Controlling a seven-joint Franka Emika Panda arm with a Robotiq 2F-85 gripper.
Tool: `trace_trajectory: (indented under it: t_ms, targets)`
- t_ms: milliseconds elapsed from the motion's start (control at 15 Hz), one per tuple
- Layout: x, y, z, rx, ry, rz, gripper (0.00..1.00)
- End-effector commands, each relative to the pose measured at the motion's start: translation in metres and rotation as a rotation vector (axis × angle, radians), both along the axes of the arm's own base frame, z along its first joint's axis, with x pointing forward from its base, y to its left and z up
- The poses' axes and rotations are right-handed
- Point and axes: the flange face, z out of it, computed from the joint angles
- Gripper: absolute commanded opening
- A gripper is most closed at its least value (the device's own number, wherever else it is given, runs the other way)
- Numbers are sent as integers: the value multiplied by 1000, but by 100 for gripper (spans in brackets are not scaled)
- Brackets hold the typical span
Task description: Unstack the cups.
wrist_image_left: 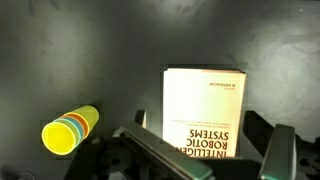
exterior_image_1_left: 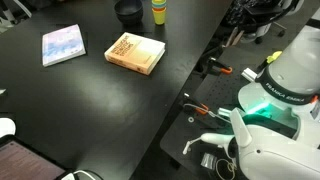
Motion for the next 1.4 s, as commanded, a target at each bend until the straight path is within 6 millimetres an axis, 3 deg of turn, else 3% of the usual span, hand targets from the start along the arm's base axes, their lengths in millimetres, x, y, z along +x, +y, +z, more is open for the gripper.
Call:
trace_trajectory:
  t_ms: [0, 467, 533, 1000, 1333]
  targets:
    - [1, 0, 2, 0, -3, 0, 100]
    - [2, 0, 6, 0, -11, 0, 100]
    - [7, -8, -2, -10, -15, -26, 100]
    - [37, -119, -68, -88, 1, -242, 100]
    - [77, -177, -99, -136, -95, -334, 100]
